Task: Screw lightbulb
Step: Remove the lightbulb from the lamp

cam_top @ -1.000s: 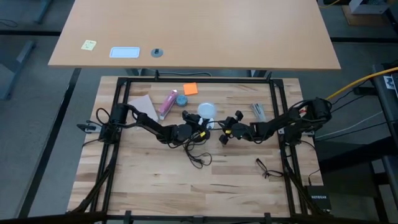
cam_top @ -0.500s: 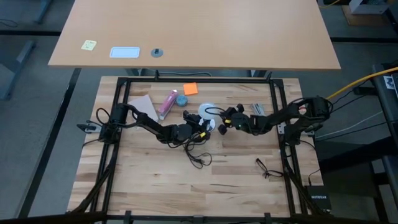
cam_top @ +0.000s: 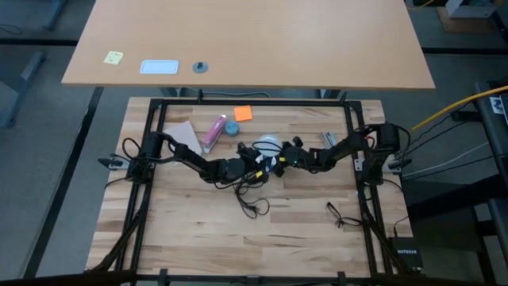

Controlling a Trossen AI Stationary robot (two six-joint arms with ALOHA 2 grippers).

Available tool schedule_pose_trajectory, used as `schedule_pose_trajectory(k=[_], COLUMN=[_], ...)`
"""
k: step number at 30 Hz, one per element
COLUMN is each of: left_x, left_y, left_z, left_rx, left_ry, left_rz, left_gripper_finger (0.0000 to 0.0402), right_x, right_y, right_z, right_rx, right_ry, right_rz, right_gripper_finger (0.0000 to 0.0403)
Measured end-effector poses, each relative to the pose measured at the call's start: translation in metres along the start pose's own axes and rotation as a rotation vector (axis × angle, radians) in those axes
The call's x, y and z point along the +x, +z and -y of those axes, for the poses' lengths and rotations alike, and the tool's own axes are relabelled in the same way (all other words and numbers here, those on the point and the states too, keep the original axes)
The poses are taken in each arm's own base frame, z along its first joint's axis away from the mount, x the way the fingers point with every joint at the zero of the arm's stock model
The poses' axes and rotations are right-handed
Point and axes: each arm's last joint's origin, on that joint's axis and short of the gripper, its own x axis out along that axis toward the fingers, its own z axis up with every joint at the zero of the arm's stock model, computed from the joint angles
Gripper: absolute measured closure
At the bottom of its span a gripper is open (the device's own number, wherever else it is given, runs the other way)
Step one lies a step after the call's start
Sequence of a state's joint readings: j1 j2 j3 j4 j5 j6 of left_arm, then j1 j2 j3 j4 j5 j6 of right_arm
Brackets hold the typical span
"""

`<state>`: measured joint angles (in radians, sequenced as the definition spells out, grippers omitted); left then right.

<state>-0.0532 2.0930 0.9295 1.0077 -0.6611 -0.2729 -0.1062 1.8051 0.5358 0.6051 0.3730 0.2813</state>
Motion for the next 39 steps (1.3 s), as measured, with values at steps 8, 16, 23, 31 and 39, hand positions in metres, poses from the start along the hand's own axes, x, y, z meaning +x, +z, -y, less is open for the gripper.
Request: schedule_pose_trajectory(k=[8, 16, 23, 31, 39], left_x=[0.0, 0.0, 0.0, -0.001, -0.002], left_y=[0.0, 0.001, 0.001, 0.0, 0.0], left_z=[-0.001, 0.0, -0.001, 0.0, 0.001], left_rx=[0.036, 0.093, 0.104, 0.108, 0.125], left_ry=[0.021, 0.039, 0.055, 0.052, 0.053], left_rz=[0.007, 0.009, 0.009, 0.007, 0.007], left_gripper_finger=[0.0254, 0.0255, 0.0256, 0.0257, 0.0258], right_x=[0.005, 0.0, -0.004, -0.006, -0.008], right_y=[0.002, -0.003, -0.004, -0.005, -0.002], right_z=[-0.009, -0.019, -0.029, -0.032, -0.03], right_rx=[-0.004, 0.066, 0.071, 0.079, 0.054], right_ry=[0.074, 0.112, 0.154, 0.152, 0.13], right_rz=[-0.012, -0.025, -0.023, -0.018, -0.013], right_gripper_finger=[0.0343, 0.0343, 0.0343, 0.0343, 0.0343])
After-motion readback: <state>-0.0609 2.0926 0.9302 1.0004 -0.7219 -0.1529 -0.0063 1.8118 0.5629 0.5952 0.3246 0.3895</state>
